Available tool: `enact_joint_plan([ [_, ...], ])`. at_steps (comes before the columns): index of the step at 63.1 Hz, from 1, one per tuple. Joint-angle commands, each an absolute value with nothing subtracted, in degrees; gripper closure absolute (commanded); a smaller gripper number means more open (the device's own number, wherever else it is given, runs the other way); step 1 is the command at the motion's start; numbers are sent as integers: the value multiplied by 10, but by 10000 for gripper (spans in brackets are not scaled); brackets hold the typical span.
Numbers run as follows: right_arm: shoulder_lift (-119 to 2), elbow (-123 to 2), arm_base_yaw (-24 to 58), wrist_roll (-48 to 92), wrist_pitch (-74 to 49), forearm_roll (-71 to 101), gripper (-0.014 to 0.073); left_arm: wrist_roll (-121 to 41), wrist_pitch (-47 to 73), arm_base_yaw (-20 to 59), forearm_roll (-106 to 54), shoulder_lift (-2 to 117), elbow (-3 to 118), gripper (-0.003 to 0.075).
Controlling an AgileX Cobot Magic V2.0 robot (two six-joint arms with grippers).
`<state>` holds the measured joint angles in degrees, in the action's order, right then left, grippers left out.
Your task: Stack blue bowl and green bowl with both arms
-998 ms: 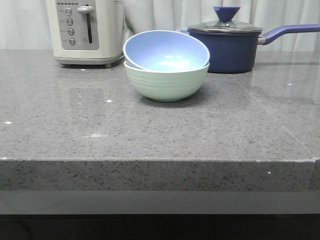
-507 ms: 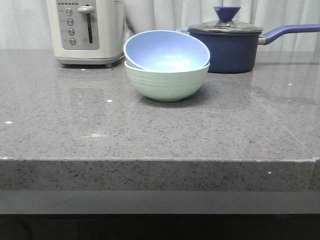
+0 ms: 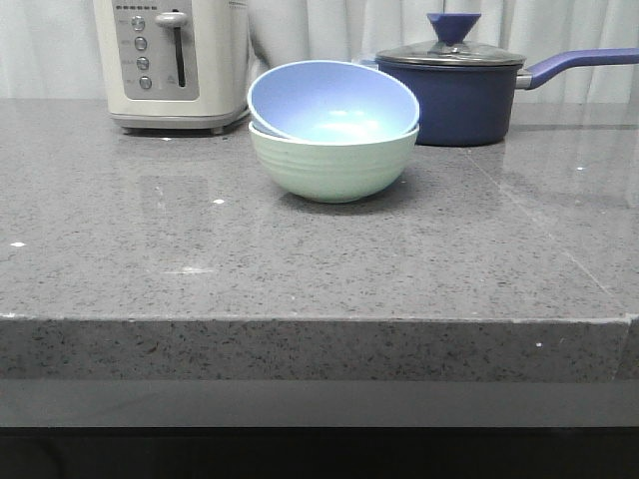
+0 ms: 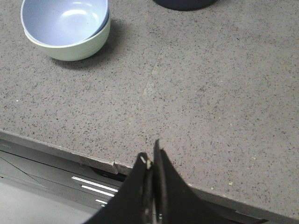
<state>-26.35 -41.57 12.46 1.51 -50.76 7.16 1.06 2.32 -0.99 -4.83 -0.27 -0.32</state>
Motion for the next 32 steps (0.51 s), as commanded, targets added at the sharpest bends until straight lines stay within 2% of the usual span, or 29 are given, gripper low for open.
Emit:
enact_joint_plan([
  [1, -266, -429, 121, 16, -469, 69, 648, 12, -24, -7, -51, -13, -5, 740],
  [22, -235, -384, 98, 16, -455, 69, 648, 12, -24, -7, -51, -13, -5, 740],
  [32, -158, -280, 51, 32, -340, 48, 651, 12, -24, -7, -51, -13, -5, 740],
])
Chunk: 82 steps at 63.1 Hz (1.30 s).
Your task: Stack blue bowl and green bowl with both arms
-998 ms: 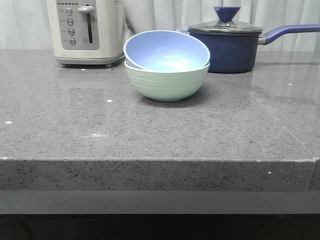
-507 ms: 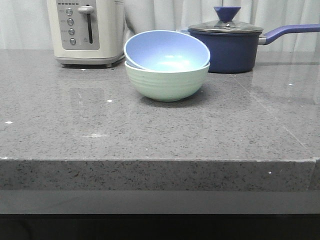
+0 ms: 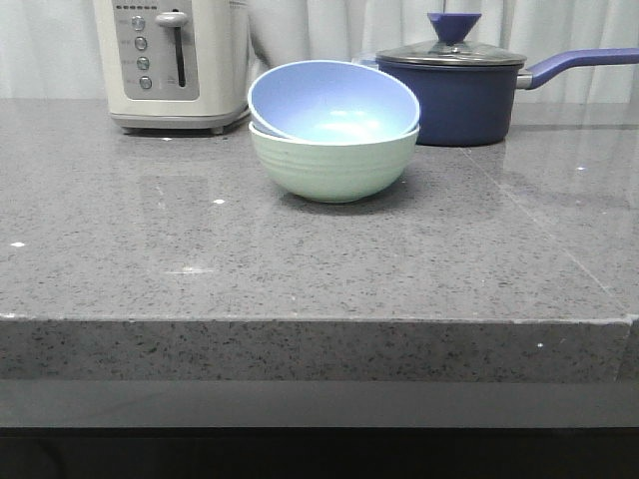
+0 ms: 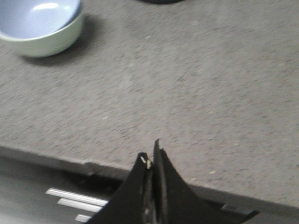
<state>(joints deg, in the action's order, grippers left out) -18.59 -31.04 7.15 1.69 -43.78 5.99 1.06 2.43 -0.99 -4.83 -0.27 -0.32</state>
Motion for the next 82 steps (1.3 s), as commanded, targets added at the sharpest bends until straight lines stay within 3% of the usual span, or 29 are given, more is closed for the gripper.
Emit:
enact_joint_plan([
  [1, -146, -263, 45, 41, -315, 48, 652, 12, -24, -7, -51, -13, -5, 740],
  [15, -31, -88, -6, 57, -91, 62, 652, 12, -24, -7, -51, -13, -5, 740],
  [31, 18, 8, -18, 57, 21, 79, 652, 12, -24, -7, -51, -13, -5, 740],
  [65, 17, 6, -17, 55, 7, 79, 658, 12, -24, -7, -51, -13, -5, 740],
  [82, 18, 7, -16, -48, 20, 26, 658, 12, -24, -7, -51, -13, -5, 740],
])
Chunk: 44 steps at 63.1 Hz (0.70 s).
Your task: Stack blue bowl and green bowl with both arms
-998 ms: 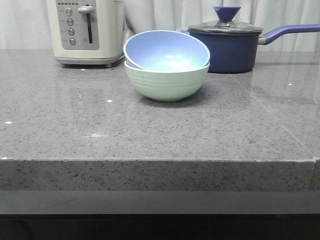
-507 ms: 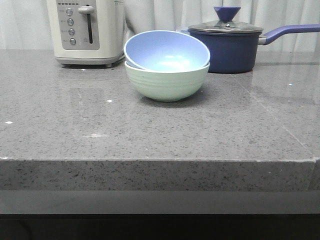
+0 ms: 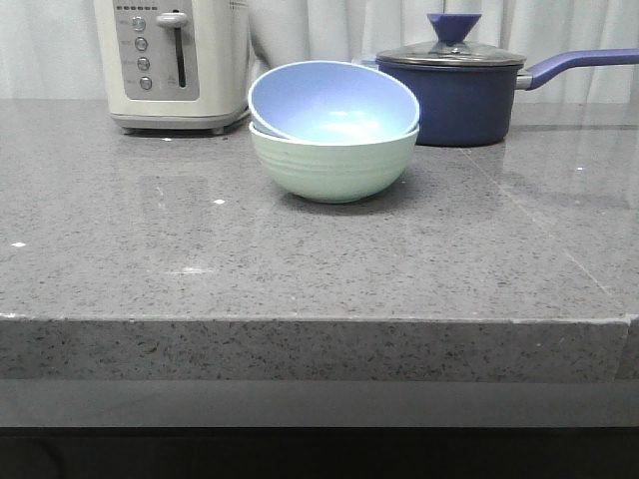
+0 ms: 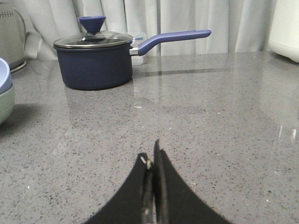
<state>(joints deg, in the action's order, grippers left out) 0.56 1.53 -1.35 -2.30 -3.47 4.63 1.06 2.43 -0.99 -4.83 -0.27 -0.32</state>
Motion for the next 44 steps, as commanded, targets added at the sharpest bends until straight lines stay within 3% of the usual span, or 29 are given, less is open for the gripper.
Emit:
enact_joint_plan([
  [1, 18, 7, -16, -48, 22, 26, 658, 12, -24, -7, -51, -13, -5, 740],
  [44, 18, 7, 6, -32, 55, 26, 658, 12, -24, -7, -51, -13, -5, 740],
])
